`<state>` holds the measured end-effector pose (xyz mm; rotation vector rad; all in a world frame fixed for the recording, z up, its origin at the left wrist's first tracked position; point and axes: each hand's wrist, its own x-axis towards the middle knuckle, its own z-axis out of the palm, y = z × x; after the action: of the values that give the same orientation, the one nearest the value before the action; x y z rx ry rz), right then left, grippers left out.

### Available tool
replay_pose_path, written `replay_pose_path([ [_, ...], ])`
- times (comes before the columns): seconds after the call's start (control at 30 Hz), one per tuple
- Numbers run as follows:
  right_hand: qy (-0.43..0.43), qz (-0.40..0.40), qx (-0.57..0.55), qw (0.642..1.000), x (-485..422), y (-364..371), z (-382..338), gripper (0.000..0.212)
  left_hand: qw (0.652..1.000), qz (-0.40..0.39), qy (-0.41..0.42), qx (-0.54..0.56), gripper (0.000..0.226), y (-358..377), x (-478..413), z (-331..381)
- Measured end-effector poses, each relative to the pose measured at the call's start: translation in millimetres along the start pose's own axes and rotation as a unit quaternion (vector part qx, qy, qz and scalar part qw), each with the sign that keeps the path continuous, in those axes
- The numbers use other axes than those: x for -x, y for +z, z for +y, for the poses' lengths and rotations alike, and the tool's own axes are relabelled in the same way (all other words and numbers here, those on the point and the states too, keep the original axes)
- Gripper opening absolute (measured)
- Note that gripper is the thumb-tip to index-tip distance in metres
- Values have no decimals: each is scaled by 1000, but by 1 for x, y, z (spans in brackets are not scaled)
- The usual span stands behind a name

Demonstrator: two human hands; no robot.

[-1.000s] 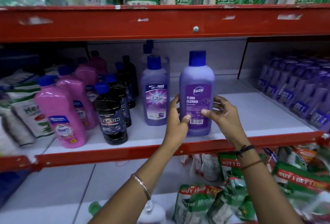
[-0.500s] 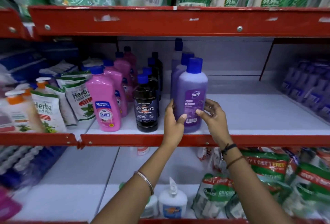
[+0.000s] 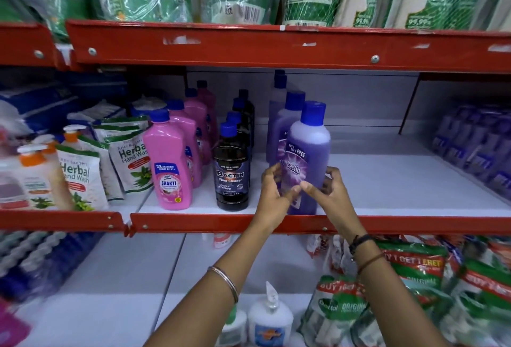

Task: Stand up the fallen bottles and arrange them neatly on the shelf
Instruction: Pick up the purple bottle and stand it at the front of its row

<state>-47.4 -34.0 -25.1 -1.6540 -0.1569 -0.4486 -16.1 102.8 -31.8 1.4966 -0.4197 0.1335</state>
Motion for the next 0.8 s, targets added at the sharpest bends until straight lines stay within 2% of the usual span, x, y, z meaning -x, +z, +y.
replay_pose_path([
  [0.13, 4, -48, -37, 998, -8, -5, 2, 35, 1000, 2, 1, -29, 68, 0, 0, 1],
  [0.3, 12, -60, -38, 997, -14, -6, 1, 35, 995, 86, 11, -46, 35, -1, 4, 8],
  [0.43, 26, -21, -46, 998, -13, 0, 0, 34, 993, 110, 0, -45, 28, -2, 5, 13],
  [0.53, 73, 55, -149, 985, -11, -3, -1, 62, 996, 82, 6, -35, 36, -5, 8, 17],
  [0.6, 86, 73, -214, 970, -8, -7, -1, 77, 998, 55, 4, -15, 47, -8, 10, 18],
  [0.7, 87, 40, -205, 974, 0, -2, 0, 99, 999, 23, -7, -22, 65, -10, 14, 19],
  [0.8, 77, 34, -182, 980, 3, 0, -4, 128, 999, -6, -15, -28, 66, -10, 18, 18],
])
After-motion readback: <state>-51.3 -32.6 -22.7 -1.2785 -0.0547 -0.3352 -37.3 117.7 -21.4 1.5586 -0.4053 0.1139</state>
